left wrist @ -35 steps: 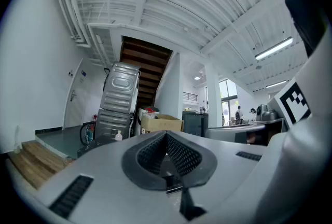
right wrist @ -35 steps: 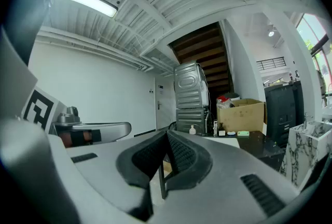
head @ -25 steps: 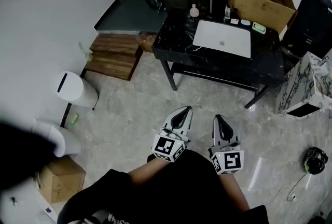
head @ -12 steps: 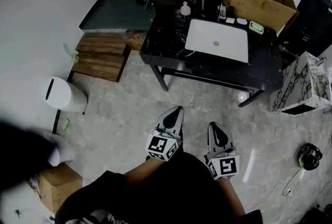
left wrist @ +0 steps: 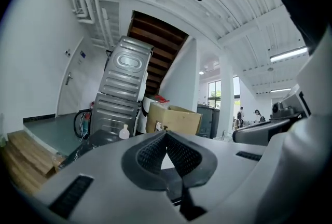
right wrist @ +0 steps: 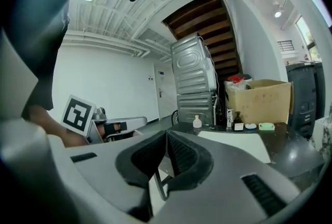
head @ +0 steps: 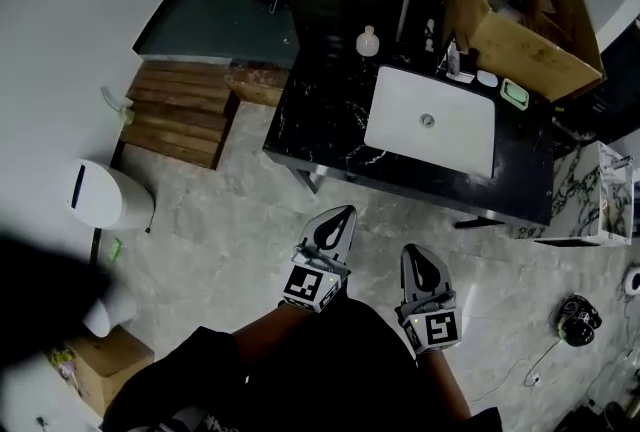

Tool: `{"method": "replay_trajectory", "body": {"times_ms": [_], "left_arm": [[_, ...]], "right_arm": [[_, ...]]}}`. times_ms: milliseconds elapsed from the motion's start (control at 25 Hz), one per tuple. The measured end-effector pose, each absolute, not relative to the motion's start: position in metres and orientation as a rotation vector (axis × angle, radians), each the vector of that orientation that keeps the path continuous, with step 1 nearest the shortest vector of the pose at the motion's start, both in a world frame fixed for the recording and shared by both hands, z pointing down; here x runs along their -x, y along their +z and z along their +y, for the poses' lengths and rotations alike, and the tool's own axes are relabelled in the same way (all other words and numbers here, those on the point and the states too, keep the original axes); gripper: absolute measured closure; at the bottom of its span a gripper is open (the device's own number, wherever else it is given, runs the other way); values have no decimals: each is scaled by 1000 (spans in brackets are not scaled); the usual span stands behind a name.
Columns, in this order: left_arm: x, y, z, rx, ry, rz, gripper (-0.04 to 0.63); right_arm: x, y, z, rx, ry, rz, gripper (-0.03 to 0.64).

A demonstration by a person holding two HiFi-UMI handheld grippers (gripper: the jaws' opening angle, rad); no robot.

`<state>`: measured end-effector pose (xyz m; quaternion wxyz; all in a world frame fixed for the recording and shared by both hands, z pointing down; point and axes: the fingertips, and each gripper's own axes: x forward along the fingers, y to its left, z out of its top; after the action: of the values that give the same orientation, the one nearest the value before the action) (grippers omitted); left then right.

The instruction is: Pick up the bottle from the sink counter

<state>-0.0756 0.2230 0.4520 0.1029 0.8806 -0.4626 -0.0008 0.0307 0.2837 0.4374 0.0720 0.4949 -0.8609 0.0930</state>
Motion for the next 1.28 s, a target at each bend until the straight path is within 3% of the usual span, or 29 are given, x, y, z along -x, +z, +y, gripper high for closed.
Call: {"method": "replay_trajectory", "body": {"times_ms": [400, 800, 1280], "left_arm": [[141, 449, 96, -2604, -40, -1387, 592], [192, 445, 43, -2614, -60, -1411, 592], [190, 459, 30, -2550, -56, -1455, 592]], "right_arm": [[-10, 432, 145, -1527, 262, -2478, 577], [19, 437, 94, -1562, 277, -2457, 577], [23, 437, 20, -1536, 232, -2542, 577]]}}
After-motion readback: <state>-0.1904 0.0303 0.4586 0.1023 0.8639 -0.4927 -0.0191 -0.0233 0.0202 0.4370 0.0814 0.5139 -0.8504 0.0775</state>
